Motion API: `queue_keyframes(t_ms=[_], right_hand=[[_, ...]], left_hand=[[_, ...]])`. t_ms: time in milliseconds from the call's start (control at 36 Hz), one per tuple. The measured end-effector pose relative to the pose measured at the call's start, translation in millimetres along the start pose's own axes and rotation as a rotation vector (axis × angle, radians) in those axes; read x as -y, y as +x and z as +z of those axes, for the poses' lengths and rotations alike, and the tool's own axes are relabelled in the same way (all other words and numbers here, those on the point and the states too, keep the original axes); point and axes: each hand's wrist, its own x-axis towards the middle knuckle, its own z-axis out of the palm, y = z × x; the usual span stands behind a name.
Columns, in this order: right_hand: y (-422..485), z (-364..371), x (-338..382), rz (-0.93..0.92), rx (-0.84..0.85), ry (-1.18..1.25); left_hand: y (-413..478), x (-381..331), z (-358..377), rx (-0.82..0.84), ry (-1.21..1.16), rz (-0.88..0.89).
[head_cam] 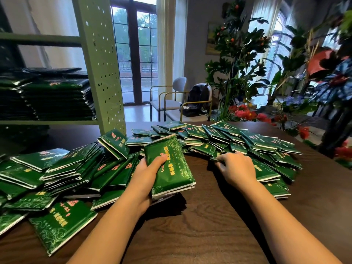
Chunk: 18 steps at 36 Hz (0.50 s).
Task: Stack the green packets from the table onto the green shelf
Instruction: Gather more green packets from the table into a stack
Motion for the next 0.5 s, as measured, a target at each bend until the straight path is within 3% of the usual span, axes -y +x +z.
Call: queue_keyframes(t_ms=[111, 306, 389, 500], right_hand=[[-3.8, -0.6, 1.9, -0.047, -0.163, 0.221], [-13.7, -11.9, 21.5, -0.189, -0.516, 0.875], [-16.0, -15.3, 24.2, -0.153, -0.526, 1.106], [-14.5, -14.3, 24.9, -0.096, -0.505, 1.169]], left_hand=[[1.3, 0.1, -0.8, -0.017, -0.036, 0.001], [3.4, 0.1, -2.5, -0.065, -0.076, -0.021], [5.6, 1.8, -4.1, -0.086, -0.047, -0.021], [7.4, 3.7, -3.2, -0.114, 0.002, -0.001]])
